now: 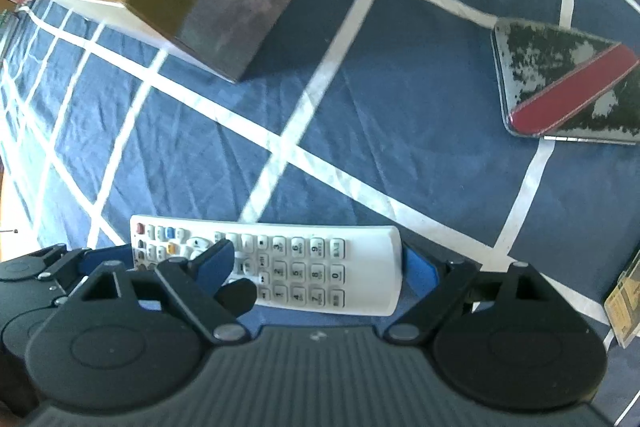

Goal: Organize objects
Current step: 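Lift the TV remote with the right gripper and carry it over the box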

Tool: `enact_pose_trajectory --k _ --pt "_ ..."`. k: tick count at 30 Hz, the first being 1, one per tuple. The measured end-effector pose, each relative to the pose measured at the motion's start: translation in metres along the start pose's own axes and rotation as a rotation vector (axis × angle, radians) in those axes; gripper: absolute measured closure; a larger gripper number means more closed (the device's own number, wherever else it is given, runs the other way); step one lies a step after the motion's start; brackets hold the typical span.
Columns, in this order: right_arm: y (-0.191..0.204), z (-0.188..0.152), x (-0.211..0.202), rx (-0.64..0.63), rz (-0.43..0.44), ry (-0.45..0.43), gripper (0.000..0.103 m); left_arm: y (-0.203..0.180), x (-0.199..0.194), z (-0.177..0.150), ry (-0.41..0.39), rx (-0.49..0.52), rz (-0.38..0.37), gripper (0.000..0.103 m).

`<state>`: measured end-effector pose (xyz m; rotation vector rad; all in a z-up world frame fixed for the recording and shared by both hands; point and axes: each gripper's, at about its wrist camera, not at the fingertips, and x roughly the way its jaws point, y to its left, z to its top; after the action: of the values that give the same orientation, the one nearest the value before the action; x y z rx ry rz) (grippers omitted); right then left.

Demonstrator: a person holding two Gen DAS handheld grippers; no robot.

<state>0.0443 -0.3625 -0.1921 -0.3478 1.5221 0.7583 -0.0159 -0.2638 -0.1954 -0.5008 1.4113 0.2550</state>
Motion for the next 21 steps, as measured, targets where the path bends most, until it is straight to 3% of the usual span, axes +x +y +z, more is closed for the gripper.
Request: enact_pose_trajectory --k 11,21 --pt "0.03 0.003 -0.055 0.034 0.011 -0.112 0.015 0.009 -0.061 0.017 -0.086 0.07 0.009 0.001" --pt "0.063 0.022 -0.09 0.112 0.004 -0.223 0.015 0.027 -0.104 0.056 -0.145 0.187 0.004 0.001"
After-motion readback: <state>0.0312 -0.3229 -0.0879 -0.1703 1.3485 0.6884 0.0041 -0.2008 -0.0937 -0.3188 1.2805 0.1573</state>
